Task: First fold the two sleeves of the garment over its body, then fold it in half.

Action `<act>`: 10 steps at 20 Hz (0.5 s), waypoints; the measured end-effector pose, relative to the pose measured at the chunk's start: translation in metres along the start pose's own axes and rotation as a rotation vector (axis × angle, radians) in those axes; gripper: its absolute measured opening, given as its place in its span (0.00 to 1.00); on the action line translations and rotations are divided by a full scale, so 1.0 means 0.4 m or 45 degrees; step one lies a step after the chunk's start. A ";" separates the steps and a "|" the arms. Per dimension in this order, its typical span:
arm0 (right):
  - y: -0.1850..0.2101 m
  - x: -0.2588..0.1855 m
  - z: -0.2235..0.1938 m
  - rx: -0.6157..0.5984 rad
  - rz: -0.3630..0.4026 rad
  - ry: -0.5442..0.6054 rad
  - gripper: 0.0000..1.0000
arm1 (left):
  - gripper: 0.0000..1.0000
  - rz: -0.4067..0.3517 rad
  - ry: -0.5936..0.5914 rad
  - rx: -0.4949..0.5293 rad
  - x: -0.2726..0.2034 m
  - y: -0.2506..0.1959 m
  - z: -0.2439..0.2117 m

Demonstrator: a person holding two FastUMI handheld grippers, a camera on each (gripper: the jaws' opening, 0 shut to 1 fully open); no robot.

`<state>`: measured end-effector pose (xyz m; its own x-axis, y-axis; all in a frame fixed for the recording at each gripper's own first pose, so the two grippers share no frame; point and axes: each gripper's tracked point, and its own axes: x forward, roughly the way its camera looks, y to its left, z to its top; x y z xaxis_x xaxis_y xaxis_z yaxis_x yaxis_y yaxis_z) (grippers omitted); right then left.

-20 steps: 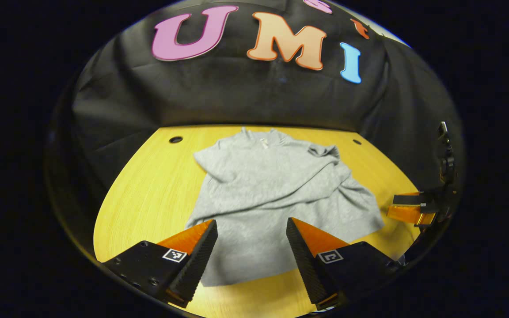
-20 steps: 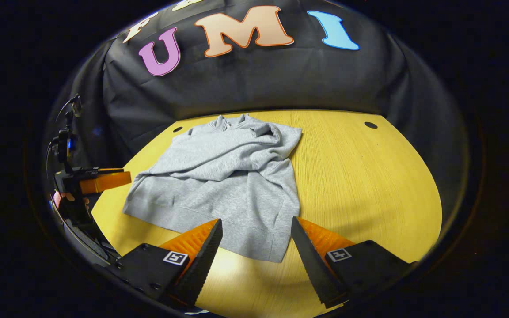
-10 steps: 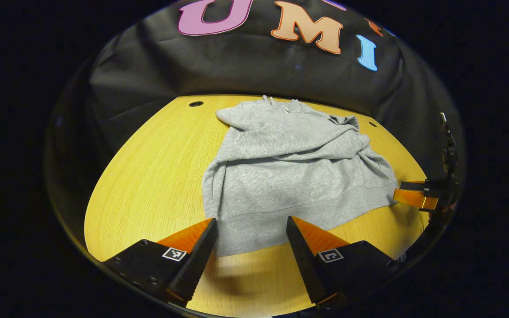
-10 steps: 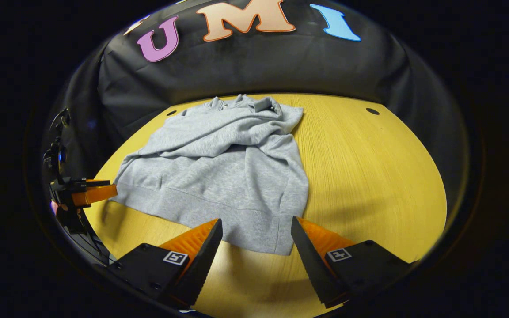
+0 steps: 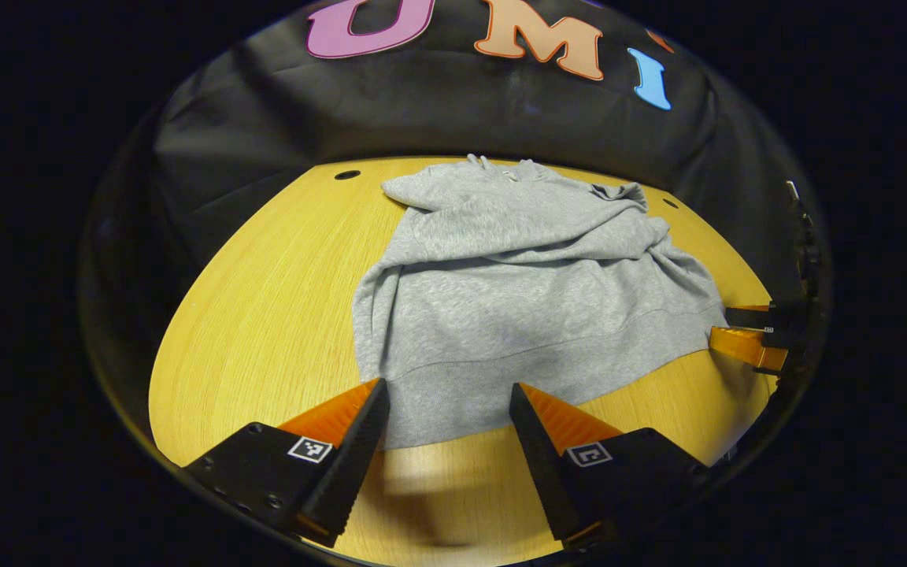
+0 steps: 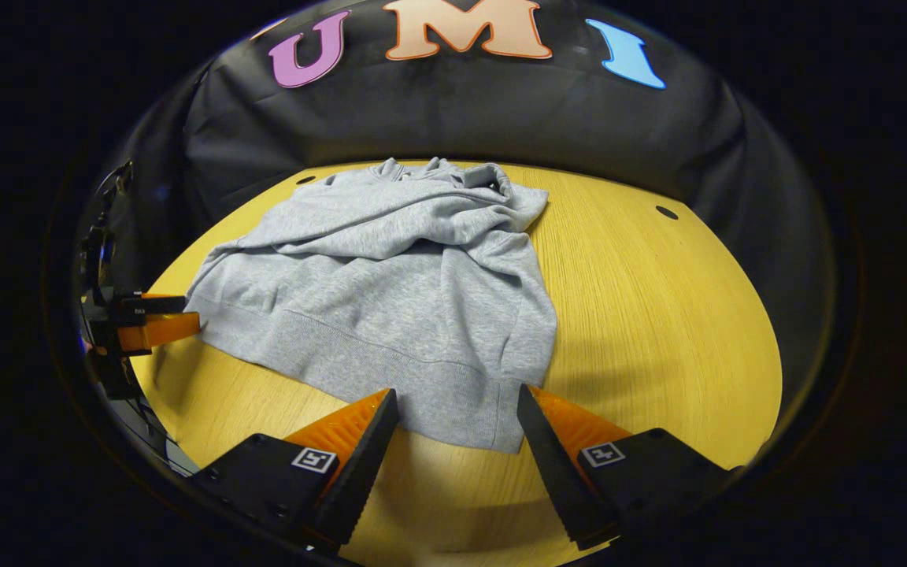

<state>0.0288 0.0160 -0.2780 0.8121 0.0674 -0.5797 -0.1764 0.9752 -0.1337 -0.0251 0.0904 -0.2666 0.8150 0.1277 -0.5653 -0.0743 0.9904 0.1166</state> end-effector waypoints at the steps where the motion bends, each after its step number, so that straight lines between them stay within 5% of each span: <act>1: -0.001 -0.001 -0.003 0.009 -0.002 0.006 0.96 | 0.91 0.004 0.004 0.007 0.000 0.002 -0.004; 4: -0.008 -0.002 -0.001 0.019 -0.005 0.014 0.93 | 0.88 -0.008 -0.020 0.000 -0.002 -0.002 0.001; 6: -0.006 -0.007 -0.002 0.020 -0.007 0.015 0.73 | 0.80 -0.030 -0.028 -0.010 0.002 -0.012 0.002; 7: -0.007 -0.006 -0.004 0.018 -0.007 0.017 0.70 | 0.66 -0.041 -0.033 -0.013 0.005 -0.014 0.007; 8: -0.007 -0.002 -0.002 0.018 -0.006 0.016 0.70 | 0.62 -0.046 -0.029 -0.015 0.005 -0.013 0.003; 10: -0.008 -0.002 -0.001 0.038 -0.011 0.018 0.41 | 0.37 -0.078 -0.040 -0.051 0.010 -0.022 0.012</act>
<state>0.0286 0.0127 -0.2773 0.8055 0.0562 -0.5899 -0.1525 0.9816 -0.1147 -0.0183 0.0821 -0.2660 0.8365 0.0653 -0.5441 -0.0459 0.9977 0.0491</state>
